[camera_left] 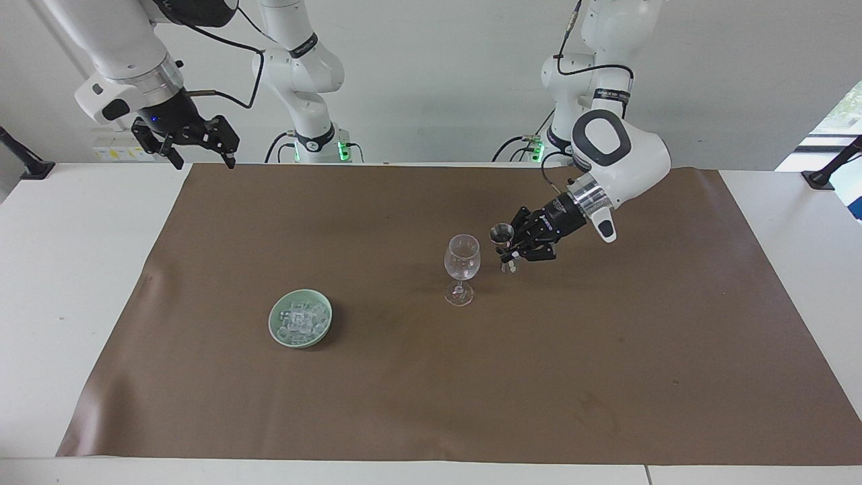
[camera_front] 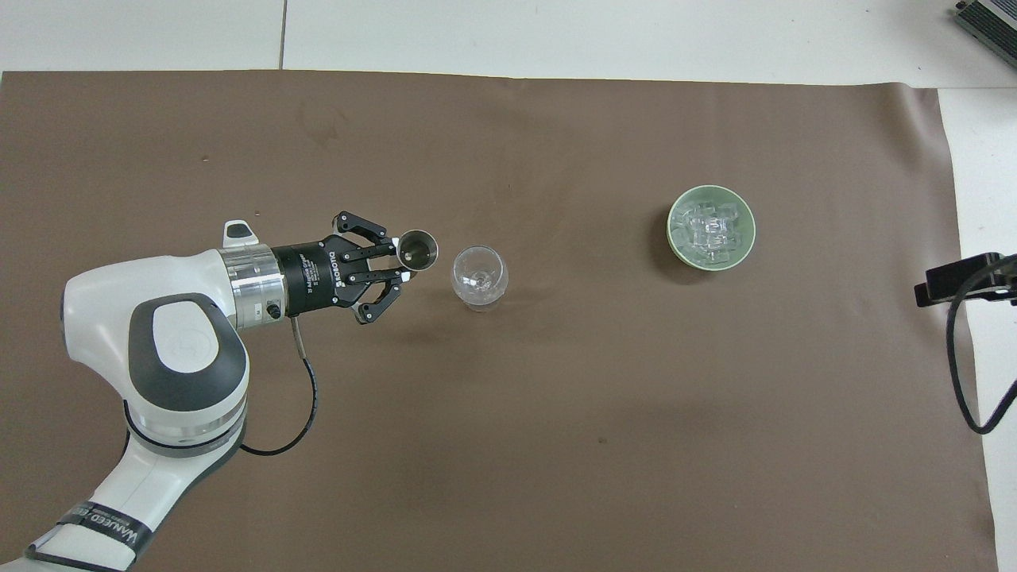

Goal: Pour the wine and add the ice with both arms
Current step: 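Carry the silver cup with the left gripper over the clear cup, then tilt the silver cup with the left gripper to pour into the clear cup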

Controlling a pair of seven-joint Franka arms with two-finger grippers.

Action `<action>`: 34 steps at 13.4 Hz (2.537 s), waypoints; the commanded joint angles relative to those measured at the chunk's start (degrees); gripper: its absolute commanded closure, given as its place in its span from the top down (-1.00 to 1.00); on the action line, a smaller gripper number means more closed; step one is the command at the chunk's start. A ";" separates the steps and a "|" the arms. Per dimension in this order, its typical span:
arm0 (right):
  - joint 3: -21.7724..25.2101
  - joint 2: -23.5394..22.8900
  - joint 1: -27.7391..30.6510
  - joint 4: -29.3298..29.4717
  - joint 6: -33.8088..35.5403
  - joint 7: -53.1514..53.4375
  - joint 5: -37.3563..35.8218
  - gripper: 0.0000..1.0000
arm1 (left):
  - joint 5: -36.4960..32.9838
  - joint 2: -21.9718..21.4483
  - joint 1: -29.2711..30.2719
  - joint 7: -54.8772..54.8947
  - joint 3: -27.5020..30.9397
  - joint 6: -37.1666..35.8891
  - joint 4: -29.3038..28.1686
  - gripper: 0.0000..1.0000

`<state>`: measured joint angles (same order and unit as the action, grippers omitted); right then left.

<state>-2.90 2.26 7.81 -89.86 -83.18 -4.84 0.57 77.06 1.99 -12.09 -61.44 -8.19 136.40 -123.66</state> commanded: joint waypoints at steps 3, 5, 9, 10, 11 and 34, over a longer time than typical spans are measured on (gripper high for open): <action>-0.18 0.64 0.36 -0.23 0.39 -0.69 0.22 1.00 | -3.85 -1.99 -2.94 -3.78 0.81 3.17 -1.50 -1.00; -0.18 0.64 0.36 -0.23 0.39 -0.69 0.22 1.00 | -4.03 -1.91 -2.94 -3.87 0.90 3.44 -1.41 -1.00; -0.18 0.55 0.36 -0.23 0.30 -0.69 0.22 1.00 | -5.78 -1.21 -4.78 -5.97 0.81 7.39 -0.27 -1.00; -0.18 0.64 0.36 -0.23 0.30 -0.69 0.22 1.00 | -6.74 -1.12 -4.96 -6.15 0.81 7.83 -0.18 -1.00; -0.18 0.64 0.36 -0.23 0.39 -0.61 0.22 1.00 | -7.10 -1.03 -5.05 -6.41 0.81 8.44 -0.01 -1.00; -0.18 0.64 0.36 -0.23 0.39 -0.61 0.22 1.00 | -20.89 0.03 -8.74 -8.26 0.81 14.86 1.49 -1.00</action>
<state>-2.90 2.26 7.81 -89.86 -83.18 -4.84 0.57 58.68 1.82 -19.47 -67.79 -8.17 150.03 -123.14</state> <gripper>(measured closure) 0.000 0.789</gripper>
